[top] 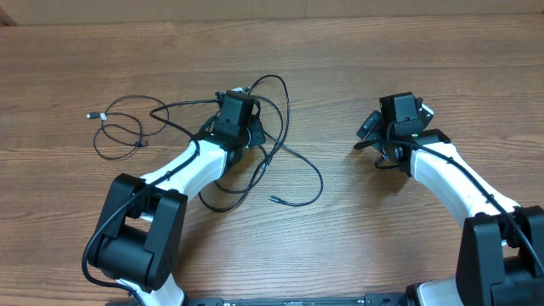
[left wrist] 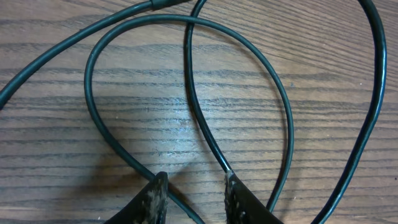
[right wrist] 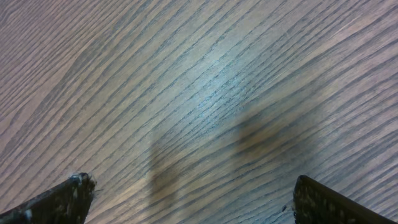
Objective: Untangle cables
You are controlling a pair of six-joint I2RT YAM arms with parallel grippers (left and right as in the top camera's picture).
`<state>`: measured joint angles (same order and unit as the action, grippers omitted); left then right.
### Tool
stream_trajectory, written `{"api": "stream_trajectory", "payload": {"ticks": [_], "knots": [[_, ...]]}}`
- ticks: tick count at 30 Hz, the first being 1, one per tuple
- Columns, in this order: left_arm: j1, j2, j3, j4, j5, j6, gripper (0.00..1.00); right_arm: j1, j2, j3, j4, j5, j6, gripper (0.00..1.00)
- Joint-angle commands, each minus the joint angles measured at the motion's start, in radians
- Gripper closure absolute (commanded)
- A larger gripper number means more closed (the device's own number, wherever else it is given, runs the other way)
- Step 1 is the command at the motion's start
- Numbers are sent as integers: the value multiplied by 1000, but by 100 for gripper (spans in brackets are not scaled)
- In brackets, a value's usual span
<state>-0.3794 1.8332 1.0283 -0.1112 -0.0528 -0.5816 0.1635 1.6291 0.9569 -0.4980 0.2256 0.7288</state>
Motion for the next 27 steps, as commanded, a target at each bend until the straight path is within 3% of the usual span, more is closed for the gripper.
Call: {"api": "stream_trajectory", "payload": {"ticks": [1,16,21,27], "knots": [[-3,11,14,5,10,-29,68,-1,5,-2,3,17,1,0],[-61,42,14,48,-10,-28,67,-1,5,-2,3,17,1,0],[-58,104,14,115,-10,-27,55,-1,5,-2,3,17,1,0],[-57,174,14,179,-10,-28,52,-1,5,-2,3,17,1,0]]}}
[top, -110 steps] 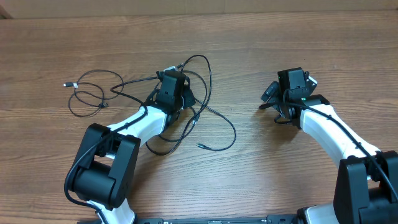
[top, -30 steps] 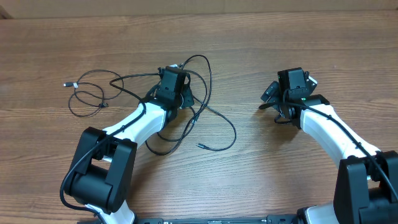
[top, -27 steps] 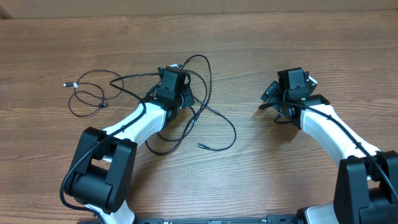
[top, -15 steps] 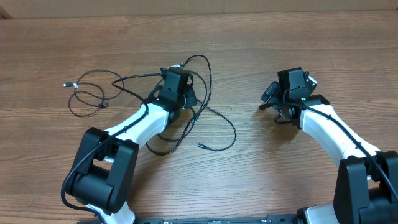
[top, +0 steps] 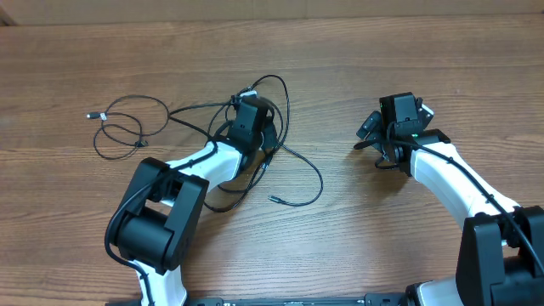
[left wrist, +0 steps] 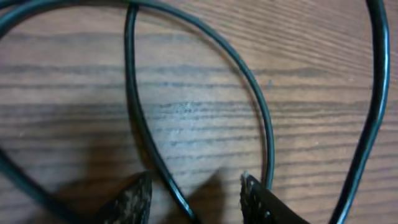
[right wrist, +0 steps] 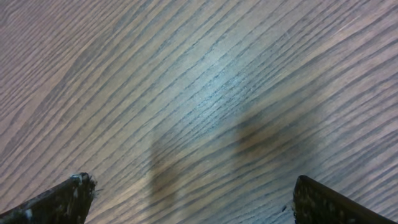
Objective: Untangle cables
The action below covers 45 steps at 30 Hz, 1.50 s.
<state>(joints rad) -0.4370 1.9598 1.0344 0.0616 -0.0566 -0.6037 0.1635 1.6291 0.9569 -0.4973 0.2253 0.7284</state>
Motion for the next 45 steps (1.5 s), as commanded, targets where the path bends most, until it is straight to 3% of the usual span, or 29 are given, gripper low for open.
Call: {"api": "stream_trajectory", "payload": {"ticks": [1,9,15,21,22,24,28,35,42,45], "knots": [[1,48,8,7,-6,-5,51,-1,5,-2,3,17,1,0],[6,-13,9,8,1,111,48,-1,5,-2,2,17,1,0],[4,-180,9,-57,148,111,23,-1,5,-2,2,17,1,0],[3,-137,9,-47,178,138,15,-1,5,-2,2,17,1,0],[2,-114,9,-22,180,141,5,-1,5,-2,2,17,1,0],[0,-98,9,-8,185,162,0,-1,5,-2,2,17,1,0],[-2,-63,9,25,185,266,0,-1,5,-2,2,17,1,0],[-3,-54,9,26,194,269,0,-1,5,-2,2,17,1,0],[-16,17,9,93,293,291,0,-1,5,-2,2,17,1,0],[-19,53,9,105,293,313,5,-1,5,-2,2,17,1,0]]}}
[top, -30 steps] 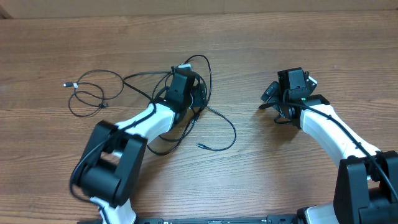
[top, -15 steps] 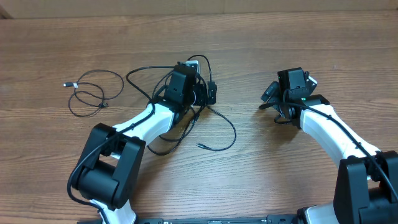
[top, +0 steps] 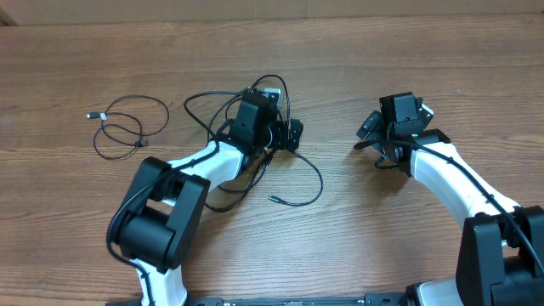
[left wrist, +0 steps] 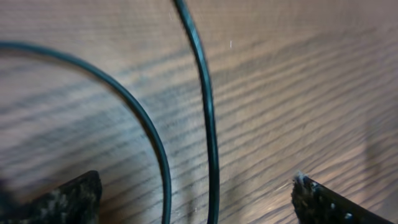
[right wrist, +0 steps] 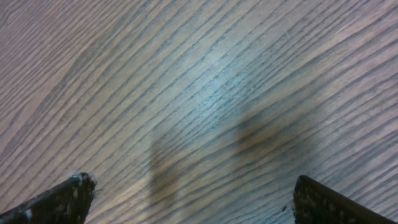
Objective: Untangle cables
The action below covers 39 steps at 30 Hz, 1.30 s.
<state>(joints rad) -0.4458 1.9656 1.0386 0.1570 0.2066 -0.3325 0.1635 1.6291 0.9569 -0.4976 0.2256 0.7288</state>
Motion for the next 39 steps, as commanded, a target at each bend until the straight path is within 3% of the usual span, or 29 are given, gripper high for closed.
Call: {"api": "stream_trajectory", "payload": {"ticks": [1,5,11,20,29,33,39], "knots": [[-10,58,5,17,30,41,9,-1,5,-2,3,17,1,0],[-8,61,5,37,40,42,17,-1,5,-2,3,17,1,0],[-2,60,5,88,196,42,25,-1,5,-2,3,17,1,0],[36,60,5,87,199,41,28,-1,5,-2,3,17,1,0],[64,60,5,109,364,41,37,-1,5,-2,3,17,1,0],[51,61,5,102,340,41,59,-1,5,-2,3,17,1,0],[18,62,5,78,209,41,54,-1,5,-2,3,17,1,0]]}}
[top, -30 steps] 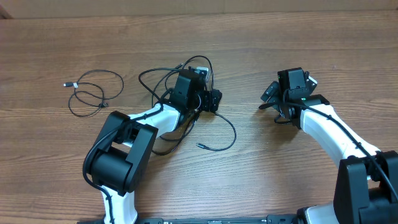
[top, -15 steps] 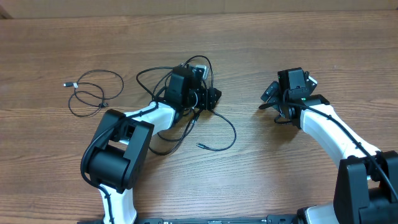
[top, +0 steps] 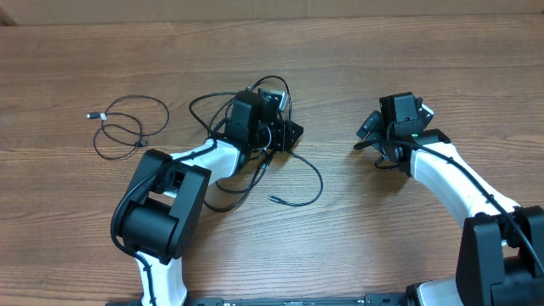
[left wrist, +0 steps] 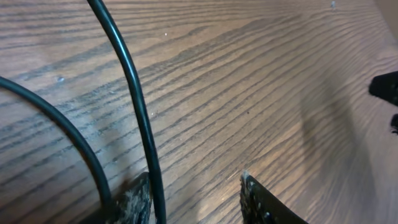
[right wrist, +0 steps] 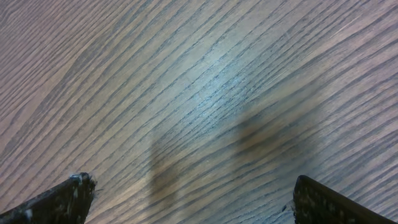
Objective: Untangle cables
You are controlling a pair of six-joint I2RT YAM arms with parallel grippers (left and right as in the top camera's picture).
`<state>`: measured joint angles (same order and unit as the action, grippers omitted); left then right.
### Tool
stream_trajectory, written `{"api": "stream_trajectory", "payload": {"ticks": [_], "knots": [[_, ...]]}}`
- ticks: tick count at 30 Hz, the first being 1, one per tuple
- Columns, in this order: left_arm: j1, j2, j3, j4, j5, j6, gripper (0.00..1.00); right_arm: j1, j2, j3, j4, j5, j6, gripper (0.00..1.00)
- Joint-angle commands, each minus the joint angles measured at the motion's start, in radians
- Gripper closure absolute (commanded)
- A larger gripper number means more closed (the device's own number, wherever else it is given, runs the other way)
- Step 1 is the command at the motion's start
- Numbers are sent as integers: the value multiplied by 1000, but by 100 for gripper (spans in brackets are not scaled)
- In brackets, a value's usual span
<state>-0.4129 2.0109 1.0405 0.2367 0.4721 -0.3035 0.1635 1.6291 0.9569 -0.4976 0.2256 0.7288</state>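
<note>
A long black cable (top: 316,174) lies in tangled loops mid-table, its free end (top: 274,199) toward the front. My left gripper (top: 289,134) sits on the right side of the tangle, pointing right. In the left wrist view the left gripper (left wrist: 196,200) stands open with a moderate gap. One cable strand (left wrist: 127,81) runs just inside its left finger (left wrist: 135,198), and a second strand (left wrist: 68,140) curves outside it. My right gripper (top: 364,136) is wide open over bare wood (right wrist: 199,99), apart from the cable.
A second, thinner black cable (top: 127,127) with a white plug (top: 91,115) lies loosely coiled at the far left, separate from the tangle. The wooden table (top: 425,51) extends all around, with its far edge at the top of the overhead view.
My left gripper's jaws have gone from wide apart to a moderate gap, and a cable strand now lies against the inside of its left finger. The right arm has not moved.
My left gripper was over the tangle's middle, its jaws narrowly apart astride cable strands. Then it was a little further right. Then it was wide open at the tangle's right side, with the left loops drawn in. Now its gap has narrowed. The right gripper stayed open throughout.
</note>
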Motion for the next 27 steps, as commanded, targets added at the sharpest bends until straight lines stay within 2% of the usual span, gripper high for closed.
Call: {"api": "stream_trajectory", "payload": {"ticks": [1,7,11,14,19,22,27], "knots": [[-19,16,3,-2,-57,12,54,-1,5,-2,3,17,1,0],[-19,16,3,0,-57,12,64,-1,5,-2,3,17,1,0],[-19,16,3,0,-56,13,84,-1,5,-2,3,17,1,0],[-19,16,3,0,-54,13,96,-1,5,-2,3,17,1,0],[-18,-17,3,-1,29,12,96,-1,5,-2,3,17,1,0],[-18,-66,3,-12,140,12,96,-1,5,-2,3,17,1,0],[-18,-175,3,-134,265,11,96,-1,5,-2,3,17,1,0]]}}
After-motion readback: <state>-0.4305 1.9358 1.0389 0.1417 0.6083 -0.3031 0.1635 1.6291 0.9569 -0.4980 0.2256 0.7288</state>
